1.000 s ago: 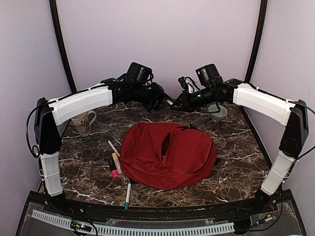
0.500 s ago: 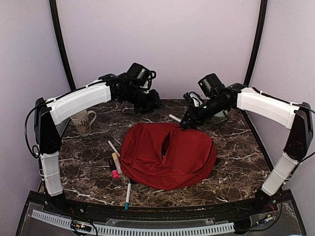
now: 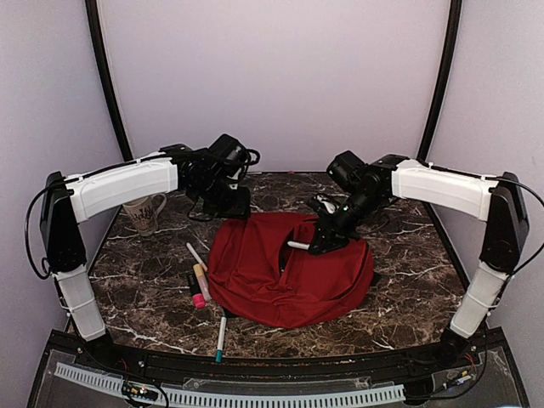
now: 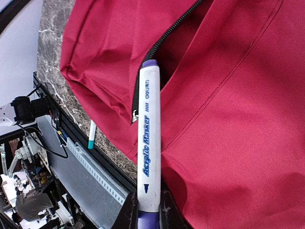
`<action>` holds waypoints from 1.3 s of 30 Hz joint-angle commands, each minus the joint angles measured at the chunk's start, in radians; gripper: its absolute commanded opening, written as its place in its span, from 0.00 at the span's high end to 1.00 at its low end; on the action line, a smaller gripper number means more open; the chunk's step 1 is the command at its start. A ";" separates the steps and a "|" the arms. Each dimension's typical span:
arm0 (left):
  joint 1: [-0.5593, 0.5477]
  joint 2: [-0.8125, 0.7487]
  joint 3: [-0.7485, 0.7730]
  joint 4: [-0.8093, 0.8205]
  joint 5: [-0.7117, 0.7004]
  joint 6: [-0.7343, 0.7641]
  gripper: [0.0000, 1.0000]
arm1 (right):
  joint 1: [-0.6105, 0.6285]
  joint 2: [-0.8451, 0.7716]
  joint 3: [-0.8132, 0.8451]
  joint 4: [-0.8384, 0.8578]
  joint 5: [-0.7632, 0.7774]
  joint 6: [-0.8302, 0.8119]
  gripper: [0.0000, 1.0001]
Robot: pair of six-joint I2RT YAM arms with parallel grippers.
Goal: Pack the student bag
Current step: Pass from the left arm to the right, then place the pen in the upper front pocket of the bag.
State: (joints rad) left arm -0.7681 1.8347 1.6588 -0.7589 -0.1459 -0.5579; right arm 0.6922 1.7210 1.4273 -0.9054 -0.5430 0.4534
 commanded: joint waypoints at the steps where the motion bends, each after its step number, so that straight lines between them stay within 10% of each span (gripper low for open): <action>1: 0.003 -0.105 -0.052 -0.029 -0.083 0.042 0.45 | 0.016 0.075 0.068 -0.027 0.005 0.025 1.00; 9: 0.003 -0.222 -0.200 -0.007 -0.144 0.043 0.23 | 0.020 0.164 0.126 -0.039 0.033 0.039 1.00; 39: -0.002 -0.385 -0.343 0.067 0.057 0.136 0.29 | 0.012 0.287 0.098 0.353 -0.013 -0.122 1.00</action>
State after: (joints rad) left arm -0.7677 1.4910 1.3266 -0.6846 -0.1318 -0.4332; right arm 0.7033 1.9945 1.5009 -0.6456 -0.5266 0.3302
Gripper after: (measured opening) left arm 0.714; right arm 0.119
